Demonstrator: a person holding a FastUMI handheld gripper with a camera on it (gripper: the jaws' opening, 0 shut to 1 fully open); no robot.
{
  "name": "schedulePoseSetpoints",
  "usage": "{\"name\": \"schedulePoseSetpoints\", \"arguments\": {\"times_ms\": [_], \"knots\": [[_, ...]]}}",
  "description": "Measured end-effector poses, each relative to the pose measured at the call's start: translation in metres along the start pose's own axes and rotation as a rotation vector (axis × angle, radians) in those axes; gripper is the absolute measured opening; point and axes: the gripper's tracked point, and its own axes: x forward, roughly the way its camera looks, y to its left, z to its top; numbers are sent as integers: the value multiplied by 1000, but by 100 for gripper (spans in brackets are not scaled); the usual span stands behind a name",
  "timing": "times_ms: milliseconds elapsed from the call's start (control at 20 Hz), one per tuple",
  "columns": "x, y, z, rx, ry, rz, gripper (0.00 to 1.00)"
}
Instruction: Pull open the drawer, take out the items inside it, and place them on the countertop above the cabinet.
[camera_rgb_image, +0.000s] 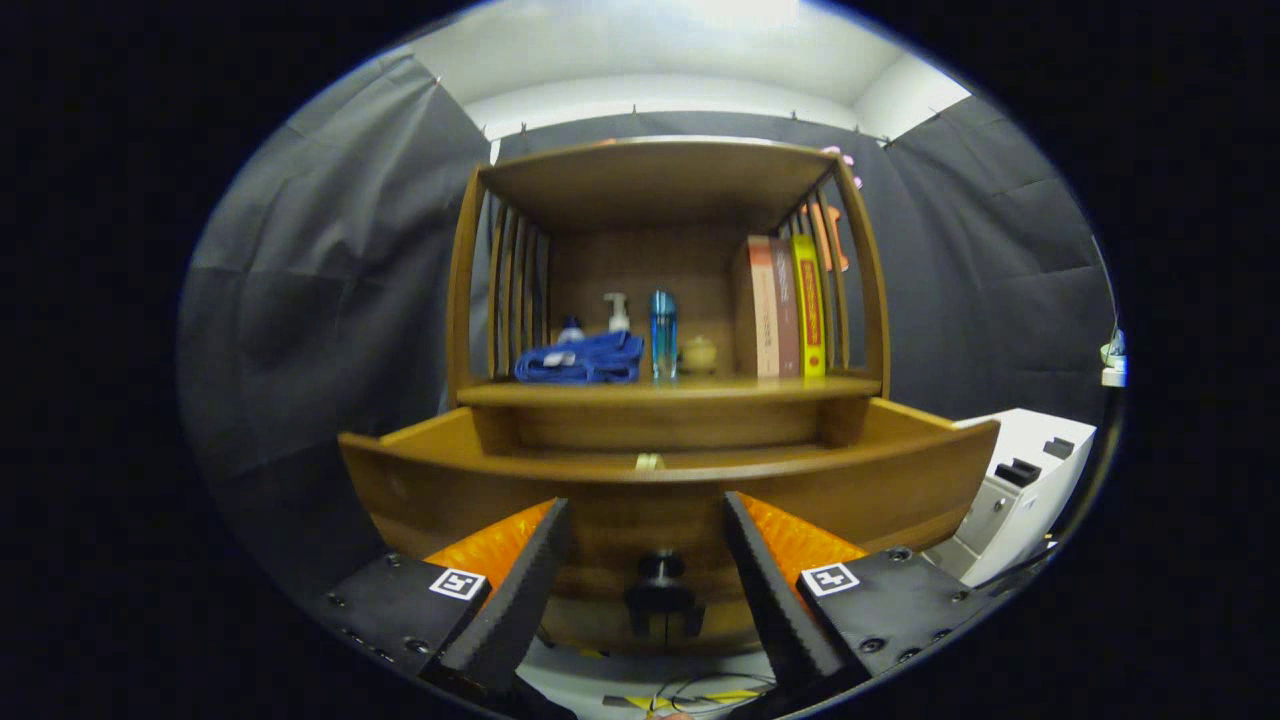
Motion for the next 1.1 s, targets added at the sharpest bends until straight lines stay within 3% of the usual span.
{"name": "schedulePoseSetpoints", "arguments": {"times_ms": [250, 500, 750, 1100], "knots": [[70, -25, 56, -23, 13, -53, 99], [138, 1, 58, -57, 138, 27, 99], [173, 24, -5, -56, 399, 86, 99], [172, 18, -117, -124, 729, 40, 93]]}}
